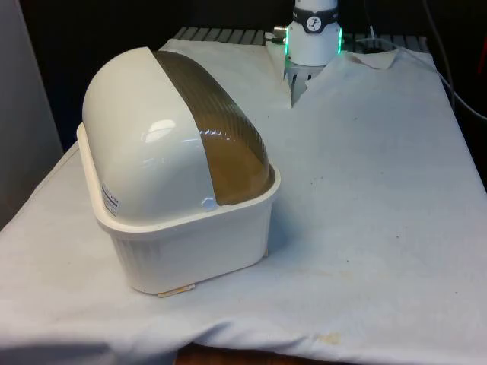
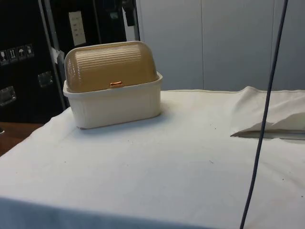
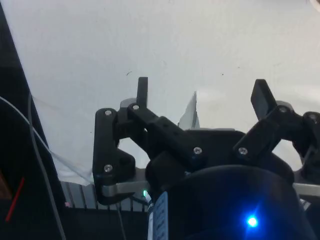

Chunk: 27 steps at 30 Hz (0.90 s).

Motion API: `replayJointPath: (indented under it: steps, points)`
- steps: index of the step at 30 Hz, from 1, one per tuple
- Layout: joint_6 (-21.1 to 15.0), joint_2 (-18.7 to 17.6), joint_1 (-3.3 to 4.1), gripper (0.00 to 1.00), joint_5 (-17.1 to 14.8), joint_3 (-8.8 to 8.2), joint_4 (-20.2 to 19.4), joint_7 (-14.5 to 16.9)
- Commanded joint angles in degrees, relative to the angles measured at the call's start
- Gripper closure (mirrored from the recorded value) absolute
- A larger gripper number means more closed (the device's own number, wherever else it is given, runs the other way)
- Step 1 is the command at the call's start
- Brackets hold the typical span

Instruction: Open the lid, then close it.

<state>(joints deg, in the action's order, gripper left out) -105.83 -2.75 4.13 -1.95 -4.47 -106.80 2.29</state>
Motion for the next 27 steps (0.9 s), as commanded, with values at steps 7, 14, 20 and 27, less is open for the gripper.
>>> replayJointPath:
  steps: [7, 14, 20, 27]
  points:
    - [-0.29, 0.57, 0.06, 0.37, 0.06, 0.11, -0.63, -0.11]
    - [-0.29, 0.69, 0.06, 0.76, 0.06, 0.11, -0.74, -0.11]
    - [0.0, 0.4, 0.0, 1.0, 0.0, 0.17, -0.4, 0.0]
    - [-2.46, 1.6, 0.17, 1.0, 0.34, 1.38, -1.89, -0.23]
